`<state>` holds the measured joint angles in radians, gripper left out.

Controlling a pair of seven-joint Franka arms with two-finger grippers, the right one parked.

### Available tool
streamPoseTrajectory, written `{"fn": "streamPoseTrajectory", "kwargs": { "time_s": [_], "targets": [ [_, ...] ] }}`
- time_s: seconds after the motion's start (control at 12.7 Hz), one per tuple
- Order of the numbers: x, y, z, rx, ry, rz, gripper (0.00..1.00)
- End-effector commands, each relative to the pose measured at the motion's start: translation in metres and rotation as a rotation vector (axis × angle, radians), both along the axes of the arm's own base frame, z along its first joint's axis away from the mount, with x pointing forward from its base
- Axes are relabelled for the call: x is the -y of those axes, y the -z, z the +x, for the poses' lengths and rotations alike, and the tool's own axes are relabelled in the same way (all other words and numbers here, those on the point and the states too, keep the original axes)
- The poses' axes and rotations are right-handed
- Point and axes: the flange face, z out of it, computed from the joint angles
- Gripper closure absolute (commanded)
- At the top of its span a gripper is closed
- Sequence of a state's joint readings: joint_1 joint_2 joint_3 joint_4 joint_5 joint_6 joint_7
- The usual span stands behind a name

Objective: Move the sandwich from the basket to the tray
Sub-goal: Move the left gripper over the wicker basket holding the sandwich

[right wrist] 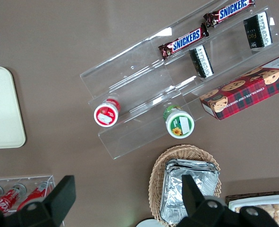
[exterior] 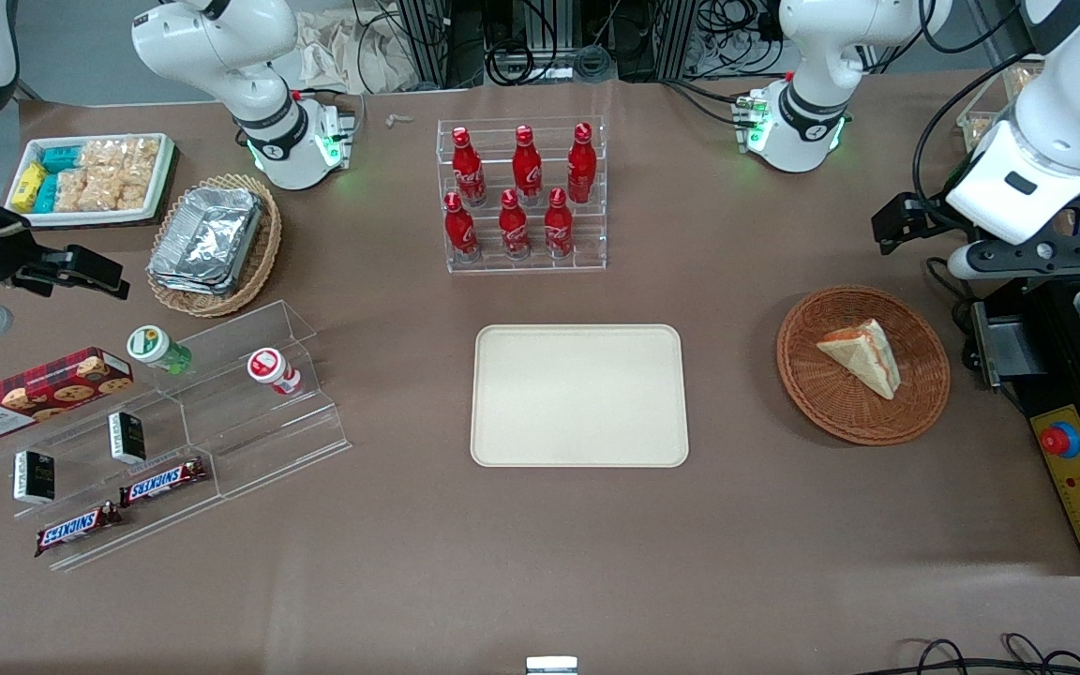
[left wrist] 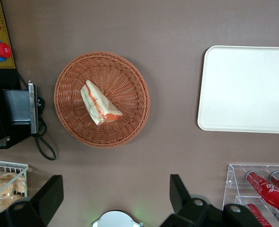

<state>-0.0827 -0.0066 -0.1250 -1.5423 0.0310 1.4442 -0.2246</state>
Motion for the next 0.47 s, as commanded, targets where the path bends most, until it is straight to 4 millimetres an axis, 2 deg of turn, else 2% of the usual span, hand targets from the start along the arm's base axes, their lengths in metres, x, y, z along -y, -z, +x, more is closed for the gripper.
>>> {"fn": "streamPoseTrajectory", "kwargs": {
  "time_s": [0.0, 0.39],
  "targets": [
    [0.0009, -0.0040, -0.0065, 0.022, -0.018, 0.014, 0.00],
    [-0.0034, -0.0032, -0.0047, 0.014, -0.027, 0.031, 0.00]
  ]
}}
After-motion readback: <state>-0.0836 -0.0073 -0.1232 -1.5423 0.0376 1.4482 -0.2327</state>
